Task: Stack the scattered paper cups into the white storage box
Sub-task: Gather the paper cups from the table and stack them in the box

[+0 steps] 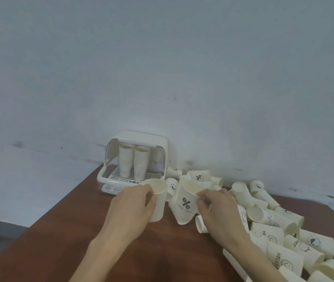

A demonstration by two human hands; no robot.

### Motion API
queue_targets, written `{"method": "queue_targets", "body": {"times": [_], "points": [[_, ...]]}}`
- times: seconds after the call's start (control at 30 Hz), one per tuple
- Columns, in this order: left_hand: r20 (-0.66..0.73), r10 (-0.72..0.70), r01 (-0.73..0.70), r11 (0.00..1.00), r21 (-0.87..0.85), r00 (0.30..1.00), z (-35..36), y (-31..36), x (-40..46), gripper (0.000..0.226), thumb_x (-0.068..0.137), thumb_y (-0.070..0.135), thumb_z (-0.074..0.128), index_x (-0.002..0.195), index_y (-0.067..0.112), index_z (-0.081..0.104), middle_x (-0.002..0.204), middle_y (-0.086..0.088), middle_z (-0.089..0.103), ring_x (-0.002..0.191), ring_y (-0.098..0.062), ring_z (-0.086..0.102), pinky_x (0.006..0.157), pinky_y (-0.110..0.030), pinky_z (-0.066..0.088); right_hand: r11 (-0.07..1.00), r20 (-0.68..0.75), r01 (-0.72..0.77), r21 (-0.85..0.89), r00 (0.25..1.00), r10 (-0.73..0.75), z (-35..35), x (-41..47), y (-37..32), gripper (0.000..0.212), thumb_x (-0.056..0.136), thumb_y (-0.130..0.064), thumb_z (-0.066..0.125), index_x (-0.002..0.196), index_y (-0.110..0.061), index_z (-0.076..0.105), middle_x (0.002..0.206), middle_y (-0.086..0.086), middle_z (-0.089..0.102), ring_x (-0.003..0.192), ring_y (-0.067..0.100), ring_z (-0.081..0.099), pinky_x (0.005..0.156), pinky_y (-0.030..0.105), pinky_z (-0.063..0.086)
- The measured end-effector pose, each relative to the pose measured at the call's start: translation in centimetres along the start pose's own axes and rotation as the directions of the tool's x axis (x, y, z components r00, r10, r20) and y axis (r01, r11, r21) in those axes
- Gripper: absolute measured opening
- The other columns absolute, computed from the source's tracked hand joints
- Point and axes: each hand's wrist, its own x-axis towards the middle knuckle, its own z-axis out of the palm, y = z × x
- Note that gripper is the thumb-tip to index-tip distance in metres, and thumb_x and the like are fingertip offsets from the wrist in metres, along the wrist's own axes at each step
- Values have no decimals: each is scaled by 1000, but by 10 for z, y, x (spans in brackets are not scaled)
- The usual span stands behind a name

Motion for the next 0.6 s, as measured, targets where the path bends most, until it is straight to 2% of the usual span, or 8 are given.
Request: {"method": "queue_targets", "body": {"times": [0.3, 0.43, 0.6], "points": [[-29, -70, 72, 994, 80, 997, 17, -48, 7, 18, 97, 39, 42, 92, 30, 56, 89, 13, 60, 83, -13, 59, 70, -31, 46, 1000, 76, -21, 17, 997, 20, 43, 10, -18, 20, 93, -24, 51, 101, -25, 69, 87, -11, 65, 93, 11, 44, 81, 29, 40], [-47, -100, 103, 991, 82, 994, 30, -70, 12, 18, 98, 38, 42, 91, 28, 55, 88, 12, 60, 81, -12, 60, 69, -31, 48, 998, 86, -30, 55, 996, 25, 66, 18, -25, 20, 93, -22, 52, 104, -25, 69, 84, -14, 60, 93, 10, 44, 71, 16, 32], [-56, -130, 135, 987, 88, 990, 42, -95, 29, 19, 98, 36, 42, 90, 26, 56, 89, 10, 61, 81, -15, 61, 68, -33, 49, 997, 73, -59, 45, 996, 55, 98, 45, -36, 23, 92, -22, 53, 109, -25, 68, 91, -8, 66, 92, 13, 50, 73, 22, 27]]}}
